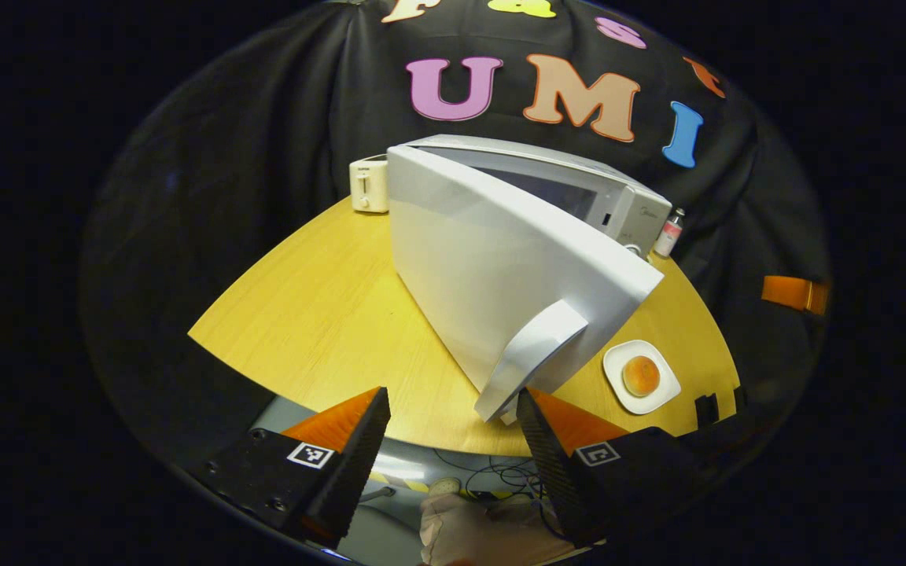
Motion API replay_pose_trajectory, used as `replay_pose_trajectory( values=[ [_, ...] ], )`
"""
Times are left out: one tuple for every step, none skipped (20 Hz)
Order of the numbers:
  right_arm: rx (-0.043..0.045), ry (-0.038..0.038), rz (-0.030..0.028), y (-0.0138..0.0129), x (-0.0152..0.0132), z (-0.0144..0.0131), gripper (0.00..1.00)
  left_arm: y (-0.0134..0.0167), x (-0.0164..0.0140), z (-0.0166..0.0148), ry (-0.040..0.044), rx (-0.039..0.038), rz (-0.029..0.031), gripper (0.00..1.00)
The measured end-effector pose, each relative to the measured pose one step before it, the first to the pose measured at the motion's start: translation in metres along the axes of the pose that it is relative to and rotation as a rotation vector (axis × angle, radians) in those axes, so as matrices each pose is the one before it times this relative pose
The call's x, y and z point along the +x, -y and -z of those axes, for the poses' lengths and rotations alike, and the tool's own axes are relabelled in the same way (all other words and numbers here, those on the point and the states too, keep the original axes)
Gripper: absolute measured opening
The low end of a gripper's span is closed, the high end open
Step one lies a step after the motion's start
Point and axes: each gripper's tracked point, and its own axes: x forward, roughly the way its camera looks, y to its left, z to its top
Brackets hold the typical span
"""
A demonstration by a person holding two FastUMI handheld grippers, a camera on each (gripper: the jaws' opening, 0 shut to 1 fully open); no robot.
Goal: Open the microwave oven with the left hand, put the food in, and close the microwave oven.
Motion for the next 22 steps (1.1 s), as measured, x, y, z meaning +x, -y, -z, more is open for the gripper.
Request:
replay_pose_trajectory(
  values=[
    [0.00249,-0.02086,-0.0127,-0.0043,0.0064,0.00638,1.0,-0.00967,-0.0028,0.00262,-0.00263,-0.02308,-0.0186,0.96],
    [0.00134,-0.02044,-0.00899,-0.00361,0.00645,0.00714,1.0,-0.01033,-0.00173,0.00051,-0.00021,-0.02336,-0.02198,0.96],
    [0.00336,-0.02537,-0.00866,-0.0035,0.00734,0.00796,1.0,-0.01074,-0.00225,-0.0004,0.00198,-0.01891,-0.0227,0.95],
    [0.00661,-0.02707,-0.00827,-0.00344,0.00766,0.00922,1.0,-0.01071,-0.00142,-0.00178,0.00505,-0.01761,-0.02311,0.96],
    [0.00658,-0.02415,-0.01121,-0.00292,0.00884,0.00821,1.0,-0.01231,-0.00284,-0.00081,0.00359,-0.01715,-0.02168,0.96],
    [0.01023,-0.03316,-0.00642,-0.00237,0.0103,0.00977,0.98,-0.01147,-0.00235,-0.00228,0.00695,-0.01978,-0.0198,0.96],
    [0.01217,-0.03666,-0.00914,-0.00249,0.00991,0.0122,0.98,-0.00858,-0.00157,-0.00398,0.01076,-0.02135,-0.00817,0.96],
    [0.01128,-0.03029,-0.006,-0.00261,0.00978,0.00998,1.0,-0.00963,-0.0017,-0.00156,0.00744,-0.01721,-0.01179,0.95],
    [0.00732,-0.03195,0.0,-0.00062,0.00965,0.00996,0.94,-0.00914,-0.00014,0.0008,-0.0044,-0.01726,-0.00564,0.93],
    [-0.00141,-0.0244,0.00367,-0.0003,0.01128,0.00758,0.91,-0.00673,-0.00183,-0.00158,0.00376,-0.02402,-0.00457,0.93],
    [-0.01228,-0.029,0.00984,0.00101,0.01045,0.00785,0.98,-0.0068,0.00004,-0.00089,-0.00189,-0.02133,-0.00317,0.93],
    [-0.01079,-0.01943,-0.00088,-0.00113,0.01011,0.00544,0.98,-0.00684,-0.00014,0.00011,0.00031,-0.01498,-0.0073,0.93],
    [-0.00783,-0.02186,-0.0017,-0.00264,0.00932,0.00524,0.98,-0.00783,-0.0006,-0.00203,0.00378,-0.00484,-0.01161,0.93],
    [0.00149,-0.01415,-0.00355,-0.00193,0.00863,0.00296,0.98,-0.00943,-0.00032,-0.00257,0.00607,0.00601,-0.01957,0.93],
    [0.00522,-0.01195,-0.00038,-0.00232,0.00723,0.00079,0.98,-0.01106,0.0002,-0.00326,0.00781,0.00906,-0.02375,0.94],
    [0.00385,-0.00928,0.00324,-0.00187,0.00761,0.00147,0.98,-0.011,0.00057,-0.00394,0.0113,0.00727,-0.02285,0.94],
    [0.00389,-0.00723,0.00864,-0.00043,0.00662,-0.00062,0.98,-0.01014,0.00051,-0.0058,0.0078,-0.00122,-0.0192,0.94],
    [0.00336,-0.00881,0.01048,0.00014,0.00586,0.00153,0.98,-0.00952,0.00085,-0.00525,0.00771,-0.0097,-0.01793,0.94],
    [0.00063,-0.00921,0.00799,-0.00104,0.00514,0.0002,0.98,-0.00975,0.00095,-0.00694,0.01277,-0.01518,-0.01663,0.94],
    [-0.00317,-0.00687,0.0116,-0.0002,0.0038,0.001,0.98,-0.00878,-0.00054,-0.00861,0.01616,-0.01456,-0.0167,0.93],
    [-0.00625,-0.00712,0.01281,-0.00038,0.00316,0.00098,0.98,-0.00847,0.00299,-0.00868,0.01518,-0.01294,-0.01693,0.93],
    [-0.00645,-0.008,0.01561,0.00091,0.00336,0.00258,0.98,-0.00716,0.00043,-0.01082,0.02114,-0.01166,-0.01389,0.93]
  ],
)
